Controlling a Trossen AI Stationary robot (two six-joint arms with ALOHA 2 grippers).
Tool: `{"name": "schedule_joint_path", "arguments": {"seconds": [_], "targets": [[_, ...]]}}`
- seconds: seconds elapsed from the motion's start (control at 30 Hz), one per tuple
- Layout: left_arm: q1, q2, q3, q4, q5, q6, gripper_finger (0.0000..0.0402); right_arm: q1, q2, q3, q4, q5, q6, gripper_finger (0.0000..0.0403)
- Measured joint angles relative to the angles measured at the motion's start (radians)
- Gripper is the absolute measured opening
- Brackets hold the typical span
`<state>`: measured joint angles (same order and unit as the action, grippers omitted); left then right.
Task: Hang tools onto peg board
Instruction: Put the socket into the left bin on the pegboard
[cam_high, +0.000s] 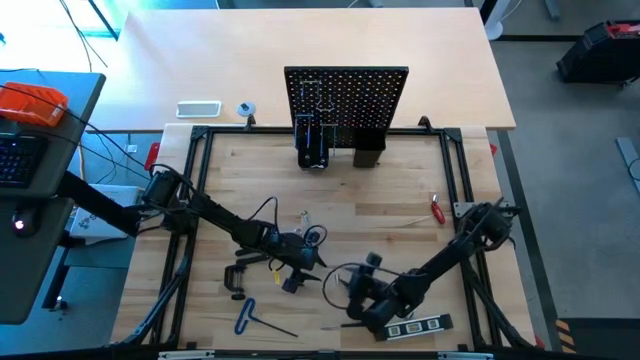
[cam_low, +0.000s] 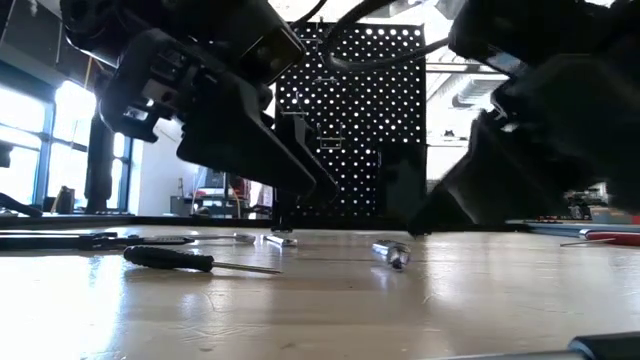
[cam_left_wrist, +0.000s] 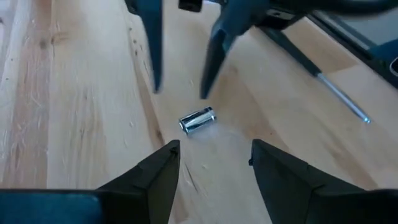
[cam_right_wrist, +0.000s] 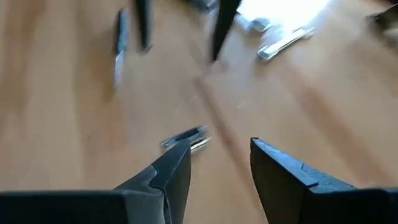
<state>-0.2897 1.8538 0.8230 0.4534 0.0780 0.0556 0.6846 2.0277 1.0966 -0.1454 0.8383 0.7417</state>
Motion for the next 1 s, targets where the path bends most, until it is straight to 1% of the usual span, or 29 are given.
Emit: {"name": "schedule_joint_path", "arguments": {"seconds": [0.07, 0.27, 0.43, 0.77, 1.0], "targets": [[0.0, 0.0, 0.0, 0.002, 0.0, 0.0, 0.0193, -0.004, -0.01, 0.0, -0.019, -0.06, -0.006, 0.0158], [0.001, 0.002, 0.0, 0.019, 0.0, 0.0, 0.0193, -0.006, -0.039, 0.001, -0.163, -0.119, 0.078, 0.0158], [0.002, 0.018, 0.0, 0.051, 0.0, 0.0, 0.0193, -0.033, -0.042, 0.002, -0.193, -0.212, 0.074, 0.0158], [0.002, 0.064, 0.002, 0.07, 0.001, -0.023, 0.0193, -0.066, -0.044, 0.004, -0.182, -0.278, -0.001, 0.0158], [0.002, 0.136, 0.078, 0.067, 0.0, -0.027, 0.0193, -0.072, -0.044, 0.003, -0.168, -0.291, -0.027, 0.0158]]}}
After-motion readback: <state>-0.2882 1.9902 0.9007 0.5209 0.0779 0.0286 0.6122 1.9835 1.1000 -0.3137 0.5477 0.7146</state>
